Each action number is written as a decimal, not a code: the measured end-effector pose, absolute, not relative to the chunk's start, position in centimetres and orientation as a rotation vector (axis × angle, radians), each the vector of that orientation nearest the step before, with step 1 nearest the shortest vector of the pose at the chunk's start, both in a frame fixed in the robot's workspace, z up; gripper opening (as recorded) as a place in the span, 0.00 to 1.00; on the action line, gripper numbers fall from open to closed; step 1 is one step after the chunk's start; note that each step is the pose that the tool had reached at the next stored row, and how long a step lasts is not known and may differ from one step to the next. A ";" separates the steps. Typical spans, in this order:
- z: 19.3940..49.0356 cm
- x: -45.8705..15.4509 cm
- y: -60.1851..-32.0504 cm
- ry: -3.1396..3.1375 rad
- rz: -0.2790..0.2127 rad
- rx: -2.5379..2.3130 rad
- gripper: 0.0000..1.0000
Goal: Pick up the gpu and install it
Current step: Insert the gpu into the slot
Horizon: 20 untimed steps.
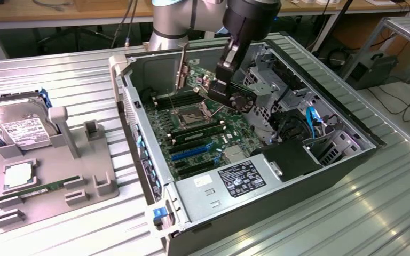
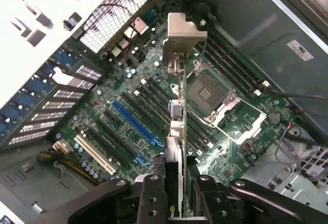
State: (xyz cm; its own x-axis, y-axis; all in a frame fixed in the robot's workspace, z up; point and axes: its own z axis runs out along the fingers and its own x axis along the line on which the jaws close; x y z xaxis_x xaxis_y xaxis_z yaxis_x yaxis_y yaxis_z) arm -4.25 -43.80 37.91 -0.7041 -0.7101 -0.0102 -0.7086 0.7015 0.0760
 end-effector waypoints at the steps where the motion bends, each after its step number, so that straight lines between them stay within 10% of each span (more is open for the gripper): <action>1: 37.9 -4.2 -43.8 -2.868 -0.115 1.230 0.26; 20: 36.9 -4.3 -43.8 -2.591 -0.100 1.738 0.26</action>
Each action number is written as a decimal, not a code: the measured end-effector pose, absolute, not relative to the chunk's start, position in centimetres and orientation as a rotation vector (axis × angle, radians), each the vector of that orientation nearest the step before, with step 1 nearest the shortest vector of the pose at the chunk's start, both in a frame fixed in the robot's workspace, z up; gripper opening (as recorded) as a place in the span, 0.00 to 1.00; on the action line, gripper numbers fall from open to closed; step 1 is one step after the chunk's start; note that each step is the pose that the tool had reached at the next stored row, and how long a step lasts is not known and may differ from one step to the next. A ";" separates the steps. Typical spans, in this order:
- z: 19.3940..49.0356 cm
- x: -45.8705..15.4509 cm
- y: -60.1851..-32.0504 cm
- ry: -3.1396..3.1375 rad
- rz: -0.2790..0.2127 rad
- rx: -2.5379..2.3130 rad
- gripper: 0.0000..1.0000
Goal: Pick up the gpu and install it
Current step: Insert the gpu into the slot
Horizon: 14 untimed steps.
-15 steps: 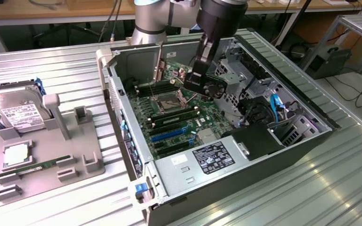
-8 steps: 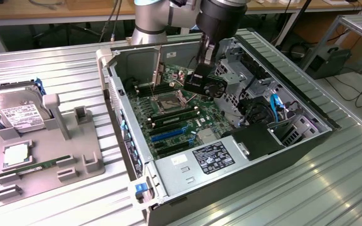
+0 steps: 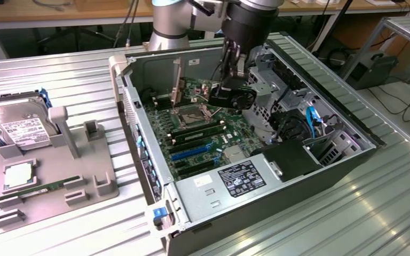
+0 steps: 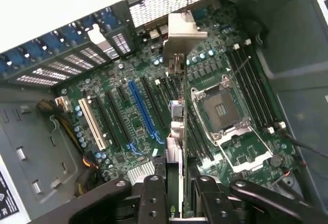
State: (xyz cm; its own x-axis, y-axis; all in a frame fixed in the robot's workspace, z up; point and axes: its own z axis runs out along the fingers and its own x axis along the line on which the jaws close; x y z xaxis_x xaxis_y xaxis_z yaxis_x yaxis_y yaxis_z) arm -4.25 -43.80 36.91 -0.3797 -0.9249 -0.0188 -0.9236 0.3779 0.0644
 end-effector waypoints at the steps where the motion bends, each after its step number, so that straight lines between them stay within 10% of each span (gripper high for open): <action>1: 36.9 -4.3 -43.8 -2.573 -0.099 1.764 0.26; 14: 35.4 -4.4 -43.8 -2.355 -0.092 2.038 0.26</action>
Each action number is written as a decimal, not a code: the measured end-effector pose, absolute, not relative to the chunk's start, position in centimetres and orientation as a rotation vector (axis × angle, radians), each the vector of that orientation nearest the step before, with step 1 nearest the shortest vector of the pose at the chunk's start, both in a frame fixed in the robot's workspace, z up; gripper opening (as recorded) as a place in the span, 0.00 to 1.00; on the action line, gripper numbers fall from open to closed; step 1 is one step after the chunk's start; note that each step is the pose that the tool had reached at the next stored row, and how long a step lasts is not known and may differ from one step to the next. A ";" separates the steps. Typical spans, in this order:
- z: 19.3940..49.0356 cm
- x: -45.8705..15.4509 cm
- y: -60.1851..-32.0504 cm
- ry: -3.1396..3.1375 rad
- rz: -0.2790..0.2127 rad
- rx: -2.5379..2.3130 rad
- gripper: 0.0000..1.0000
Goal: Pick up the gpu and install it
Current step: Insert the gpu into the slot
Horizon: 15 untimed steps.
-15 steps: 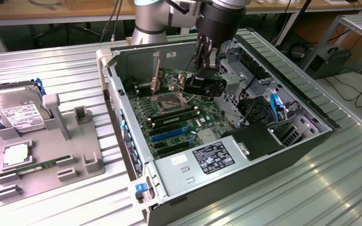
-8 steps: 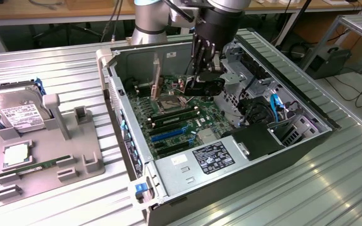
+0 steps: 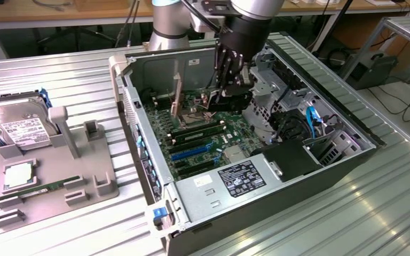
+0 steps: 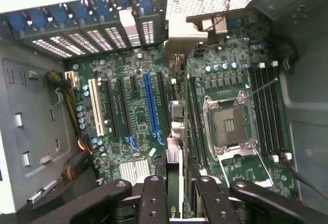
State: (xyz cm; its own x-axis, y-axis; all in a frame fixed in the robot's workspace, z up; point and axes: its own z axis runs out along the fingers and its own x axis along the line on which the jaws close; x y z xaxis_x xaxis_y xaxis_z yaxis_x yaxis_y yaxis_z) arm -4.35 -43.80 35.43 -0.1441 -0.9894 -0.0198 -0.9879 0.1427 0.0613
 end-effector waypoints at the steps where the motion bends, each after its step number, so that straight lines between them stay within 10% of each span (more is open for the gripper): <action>1: 35.3 -4.4 -43.8 -2.334 -0.092 2.062 0.26; 15: 34.2 -4.6 -44.6 -2.216 -0.088 2.185 0.26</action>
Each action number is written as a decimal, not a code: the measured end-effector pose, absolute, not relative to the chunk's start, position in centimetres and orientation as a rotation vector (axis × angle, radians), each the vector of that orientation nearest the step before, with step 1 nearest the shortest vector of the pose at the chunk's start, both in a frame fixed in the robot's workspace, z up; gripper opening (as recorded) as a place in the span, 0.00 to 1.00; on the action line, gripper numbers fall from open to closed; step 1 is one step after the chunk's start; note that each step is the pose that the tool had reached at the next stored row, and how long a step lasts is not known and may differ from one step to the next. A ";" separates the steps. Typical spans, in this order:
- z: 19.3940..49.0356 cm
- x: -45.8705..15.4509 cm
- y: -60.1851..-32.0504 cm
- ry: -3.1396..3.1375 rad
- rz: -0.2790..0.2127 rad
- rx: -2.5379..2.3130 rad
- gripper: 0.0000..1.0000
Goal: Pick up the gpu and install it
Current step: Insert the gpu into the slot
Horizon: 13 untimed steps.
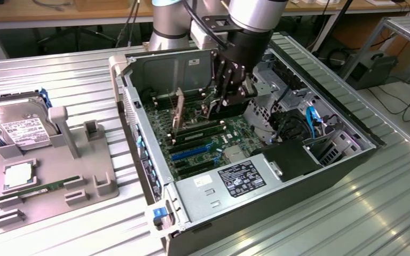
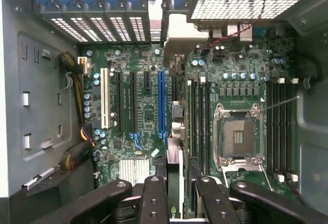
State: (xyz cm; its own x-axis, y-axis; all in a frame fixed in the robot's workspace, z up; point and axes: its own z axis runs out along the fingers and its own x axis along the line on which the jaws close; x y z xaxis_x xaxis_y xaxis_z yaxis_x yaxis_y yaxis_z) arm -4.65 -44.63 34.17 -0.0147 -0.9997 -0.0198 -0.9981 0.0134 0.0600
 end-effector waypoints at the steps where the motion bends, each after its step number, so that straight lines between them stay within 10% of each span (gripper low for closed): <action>1: 34.0 -4.8 -44.8 -2.215 -0.087 2.188 0.26; 13: 32.6 -7.6 -45.7 -2.211 -0.079 2.199 0.26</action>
State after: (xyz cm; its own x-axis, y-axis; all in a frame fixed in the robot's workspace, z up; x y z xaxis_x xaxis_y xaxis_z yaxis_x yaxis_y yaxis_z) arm -7.56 -45.69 32.62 -0.0058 -0.9998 -0.0199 -0.9987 0.0047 0.0512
